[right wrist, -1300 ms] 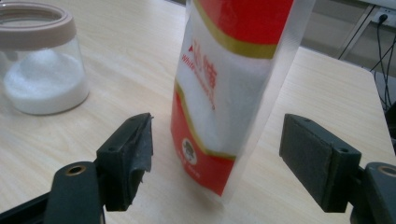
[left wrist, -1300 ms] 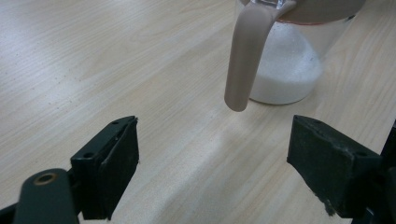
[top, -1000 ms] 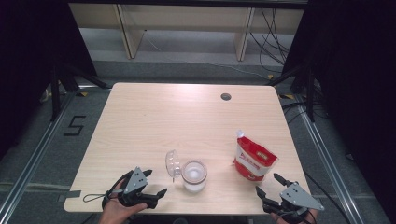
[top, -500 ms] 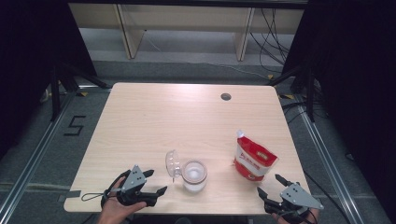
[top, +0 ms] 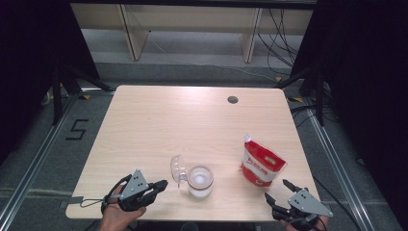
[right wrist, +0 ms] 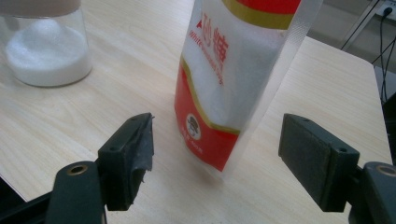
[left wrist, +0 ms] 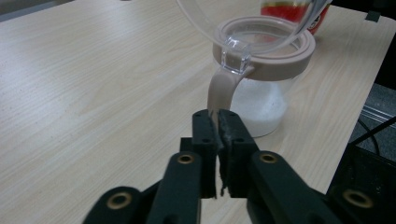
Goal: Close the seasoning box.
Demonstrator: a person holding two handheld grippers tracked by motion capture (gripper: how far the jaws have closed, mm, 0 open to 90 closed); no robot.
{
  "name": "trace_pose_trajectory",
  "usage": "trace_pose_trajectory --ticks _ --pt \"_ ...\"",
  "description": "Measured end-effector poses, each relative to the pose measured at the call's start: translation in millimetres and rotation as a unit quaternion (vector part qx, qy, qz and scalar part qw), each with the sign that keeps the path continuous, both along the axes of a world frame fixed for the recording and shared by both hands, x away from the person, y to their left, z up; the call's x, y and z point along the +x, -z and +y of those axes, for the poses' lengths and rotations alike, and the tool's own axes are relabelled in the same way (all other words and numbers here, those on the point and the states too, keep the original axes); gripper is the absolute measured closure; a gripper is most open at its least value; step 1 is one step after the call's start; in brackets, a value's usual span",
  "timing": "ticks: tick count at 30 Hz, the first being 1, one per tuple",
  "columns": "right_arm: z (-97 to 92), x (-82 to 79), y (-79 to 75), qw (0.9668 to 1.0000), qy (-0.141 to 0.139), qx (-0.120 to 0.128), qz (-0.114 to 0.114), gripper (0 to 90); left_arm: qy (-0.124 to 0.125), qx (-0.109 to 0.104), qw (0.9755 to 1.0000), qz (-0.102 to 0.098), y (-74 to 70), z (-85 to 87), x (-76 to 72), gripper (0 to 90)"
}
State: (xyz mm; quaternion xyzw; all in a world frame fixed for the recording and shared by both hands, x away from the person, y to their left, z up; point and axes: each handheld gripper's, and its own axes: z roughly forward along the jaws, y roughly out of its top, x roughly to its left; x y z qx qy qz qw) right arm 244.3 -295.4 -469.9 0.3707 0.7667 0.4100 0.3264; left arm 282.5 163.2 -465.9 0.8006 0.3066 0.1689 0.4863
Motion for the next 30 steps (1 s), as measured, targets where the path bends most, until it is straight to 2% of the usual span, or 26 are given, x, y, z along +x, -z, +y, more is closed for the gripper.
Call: trace_pose_trajectory --ticks 2,3,5,6,10,11,12,13,14,15,16,17,18,21,22,23,25,26,27,28,30 --pt "0.5 -0.1 0.0 1.0000 0.000 -0.002 -0.008 27.5 0.010 0.016 0.9997 -0.013 -3.0 1.0 1.7 89.5" --pt "2.0 -1.1 0.4 1.0000 0.004 0.005 -0.001 27.5 0.005 0.008 1.0000 -0.002 -3.4 0.0 0.5 89.6" --pt "2.2 -2.0 -0.4 1.0000 0.005 0.005 0.007 27.7 0.009 0.005 0.9999 -0.005 -7.0 -0.9 0.0 89.5" --pt "3.1 -2.0 0.5 0.9999 0.007 0.012 0.008 27.7 0.014 0.012 0.9998 -0.013 -9.9 -0.7 0.4 89.6" --pt "2.6 0.3 1.4 1.0000 0.002 0.001 0.003 28.1 0.018 0.016 0.9995 -0.018 -14.6 -1.1 2.6 89.6" --pt "1.7 1.1 1.1 1.0000 -0.003 -0.007 -0.004 28.7 0.014 0.010 0.9998 -0.012 -14.9 -2.0 2.2 89.5" --pt "4.4 -1.8 1.5 0.9999 0.002 0.005 0.015 28.8 0.017 0.008 0.9997 -0.014 -15.6 -2.5 2.6 89.6" --pt "4.0 -0.2 1.9 1.0000 0.002 0.000 -0.001 28.8 0.020 0.013 0.9995 -0.022 -17.1 -2.4 3.3 89.6" --pt "4.5 -1.3 1.6 0.9999 0.002 0.004 0.013 28.8 0.018 0.014 0.9995 -0.023 -18.7 -2.7 3.0 89.5" --pt "3.2 0.8 1.6 1.0000 -0.006 -0.003 0.005 28.8 0.022 0.011 0.9994 -0.026 -19.6 -3.0 3.8 89.5" --pt "3.3 0.5 1.6 1.0000 -0.004 -0.002 0.005 28.8 0.020 0.010 0.9996 -0.020 -20.7 -3.5 3.8 89.5" --pt "2.9 0.8 1.5 1.0000 -0.003 -0.004 0.000 28.8 0.017 0.011 0.9995 -0.022 -21.8 -4.4 3.9 89.5" --pt "3.0 0.8 1.3 1.0000 -0.003 -0.003 0.001 28.8 0.022 0.011 0.9993 -0.029 -22.3 -5.1 5.3 89.5" --pt "4.0 -0.4 1.4 1.0000 0.000 0.002 0.009 28.8 0.024 0.015 0.9992 -0.029 -24.1 -7.5 6.2 89.5" --pt "4.4 -0.6 1.8 1.0000 0.001 0.002 0.009 28.8 0.022 0.010 0.9994 -0.025 -24.1 -8.5 6.1 89.5" --pt "4.3 -0.4 1.8 1.0000 0.000 0.001 0.008 28.8 0.025 0.013 0.9991 -0.033 -25.0 -8.6 7.0 89.5" --pt "3.9 0.2 1.9 1.0000 -0.002 -0.003 0.002 28.8 0.025 0.008 0.9993 -0.028 -26.3 -10.4 5.7 89.5" --pt "3.0 1.2 1.5 0.9999 -0.006 -0.008 -0.001 28.8 0.030 0.012 0.9989 -0.035 -27.4 -10.7 6.0 89.5" --pt "2.8 1.5 1.7 0.9999 -0.009 -0.010 -0.002 28.9 0.029 0.007 0.9991 -0.031 -27.6 -12.3 5.1 89.5" --pt "3.3 1.6 1.9 0.9999 -0.007 -0.006 -0.003 28.9 0.038 0.014 0.9984 -0.039 -28.7 -12.1 6.7 89.5" --pt "2.9 1.8 1.7 0.9999 -0.009 -0.010 -0.002 28.8 0.032 0.006 0.9988 -0.036 -29.5 -14.3 6.3 89.5"
